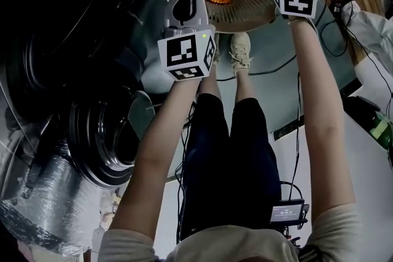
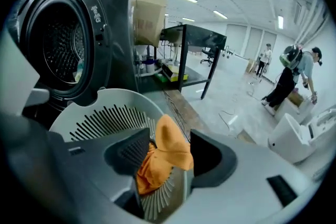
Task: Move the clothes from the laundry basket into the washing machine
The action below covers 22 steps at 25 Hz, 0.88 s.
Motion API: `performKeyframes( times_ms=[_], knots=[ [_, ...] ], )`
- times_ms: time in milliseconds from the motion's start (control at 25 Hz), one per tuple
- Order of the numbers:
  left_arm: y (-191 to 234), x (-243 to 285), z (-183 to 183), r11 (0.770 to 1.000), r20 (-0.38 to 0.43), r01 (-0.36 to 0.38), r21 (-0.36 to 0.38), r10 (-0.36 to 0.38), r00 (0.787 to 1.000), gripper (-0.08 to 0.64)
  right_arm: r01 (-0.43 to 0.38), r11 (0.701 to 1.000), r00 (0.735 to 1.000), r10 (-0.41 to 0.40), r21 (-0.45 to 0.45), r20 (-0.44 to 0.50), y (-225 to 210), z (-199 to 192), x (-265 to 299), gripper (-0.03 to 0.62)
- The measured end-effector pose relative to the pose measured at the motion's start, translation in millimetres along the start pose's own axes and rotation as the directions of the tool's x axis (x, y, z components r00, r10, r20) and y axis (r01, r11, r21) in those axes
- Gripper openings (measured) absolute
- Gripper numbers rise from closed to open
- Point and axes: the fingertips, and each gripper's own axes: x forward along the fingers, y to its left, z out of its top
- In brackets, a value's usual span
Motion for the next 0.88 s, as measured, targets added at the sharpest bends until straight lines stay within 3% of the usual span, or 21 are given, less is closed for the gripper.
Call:
performKeyframes(
  times_ms=[160, 200, 240, 400, 480, 600, 720, 800, 880],
  knots=[
    [-0.4, 4.0, -18.6, 0.998, -0.088, 0.055, -0.011, -0.056, 0.995, 0.012, 0.020, 1.000, 0.997, -0.021, -0.016, -0.075, -3.9, -13.6, 16.5, 0.212],
    [1.2, 3.5, -22.7, 0.998, -0.105, 0.060, -0.018, -0.062, 0.993, 0.014, 0.043, 0.999, 0.996, -0.043, -0.013, -0.083, -7.5, -15.8, 17.0, 0.171],
    [2.4, 2.9, -26.4, 0.998, -0.119, 0.063, -0.025, -0.066, 0.991, 0.014, 0.064, 0.998, 0.994, -0.065, -0.010, -0.085, -11.9, -16.7, 15.8, 0.088],
    [0.2, 2.2, -37.0, 0.995, -0.156, 0.085, -0.047, -0.092, 0.984, 0.025, 0.061, 0.998, 0.997, -0.061, -0.010, -0.048, -14.4, -11.1, 4.3, 0.039],
    [-6.6, 1.4, -42.8, 0.994, -0.175, 0.099, -0.055, -0.107, 0.979, 0.064, 0.036, 0.999, 0.999, -0.036, 0.029, -0.009, -9.7, -11.3, -8.2, 0.037],
    [-19.2, 2.4, -48.1, 0.991, -0.203, 0.127, -0.050, -0.135, 0.970, 0.122, -0.032, 0.994, 0.998, 0.027, 0.109, 0.048, 5.9, -13.7, -32.3, 0.035],
    [-30.4, 2.9, -52.2, 0.986, -0.246, 0.162, -0.027, -0.163, 0.955, 0.190, -0.141, 0.969, 0.986, 0.118, 0.201, 0.121, 33.9, -7.4, -59.3, 0.035],
    [-39.2, 3.1, -57.7, 0.982, -0.282, 0.188, -0.033, -0.189, 0.941, 0.239, -0.233, 0.944, 0.965, 0.194, 0.234, 0.176, 57.2, 2.2, -79.8, 0.035],
    [-49.2, 2.6, -63.8, 0.975, -0.312, 0.221, -0.032, -0.220, 0.924, 0.264, -0.343, 0.902, 0.928, 0.284, 0.263, 0.240, 83.0, 14.7, -102.3, 0.035]
  ],
)
